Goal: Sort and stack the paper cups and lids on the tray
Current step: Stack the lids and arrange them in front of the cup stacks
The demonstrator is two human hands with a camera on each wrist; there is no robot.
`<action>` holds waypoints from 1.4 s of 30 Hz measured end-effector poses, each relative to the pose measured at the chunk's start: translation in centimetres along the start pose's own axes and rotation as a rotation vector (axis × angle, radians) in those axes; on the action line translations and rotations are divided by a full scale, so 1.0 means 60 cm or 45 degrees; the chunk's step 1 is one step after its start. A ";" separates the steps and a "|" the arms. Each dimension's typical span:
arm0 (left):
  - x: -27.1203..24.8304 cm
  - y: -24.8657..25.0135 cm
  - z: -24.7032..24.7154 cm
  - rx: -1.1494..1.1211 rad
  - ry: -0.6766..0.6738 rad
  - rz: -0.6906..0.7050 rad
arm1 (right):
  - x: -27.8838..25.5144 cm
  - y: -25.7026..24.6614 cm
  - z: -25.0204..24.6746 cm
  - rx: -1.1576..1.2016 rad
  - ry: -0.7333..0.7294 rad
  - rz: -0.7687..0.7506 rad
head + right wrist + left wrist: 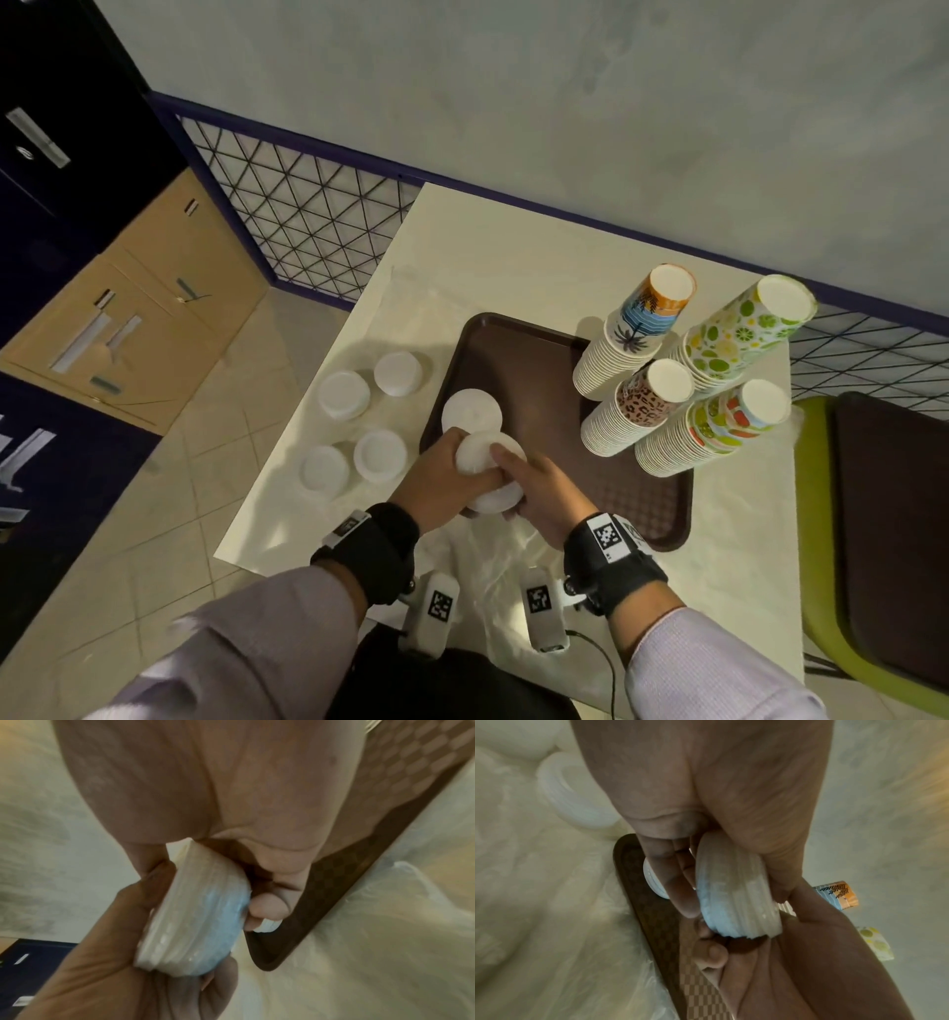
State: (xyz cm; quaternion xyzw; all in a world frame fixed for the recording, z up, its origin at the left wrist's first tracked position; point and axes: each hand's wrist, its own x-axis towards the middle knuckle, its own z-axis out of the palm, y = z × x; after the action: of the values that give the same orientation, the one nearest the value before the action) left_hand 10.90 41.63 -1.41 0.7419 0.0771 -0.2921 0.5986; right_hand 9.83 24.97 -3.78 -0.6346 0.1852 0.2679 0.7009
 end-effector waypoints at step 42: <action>-0.017 -0.159 -0.241 0.343 0.932 -0.408 | 0.114 0.078 -0.087 -1.055 0.730 -0.129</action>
State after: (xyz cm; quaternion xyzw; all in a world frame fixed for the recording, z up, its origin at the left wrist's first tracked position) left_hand 10.55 57.95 -7.28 0.8470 0.3603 -0.1061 0.3762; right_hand 12.76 20.99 -12.26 -0.9156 0.2171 0.0995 0.3234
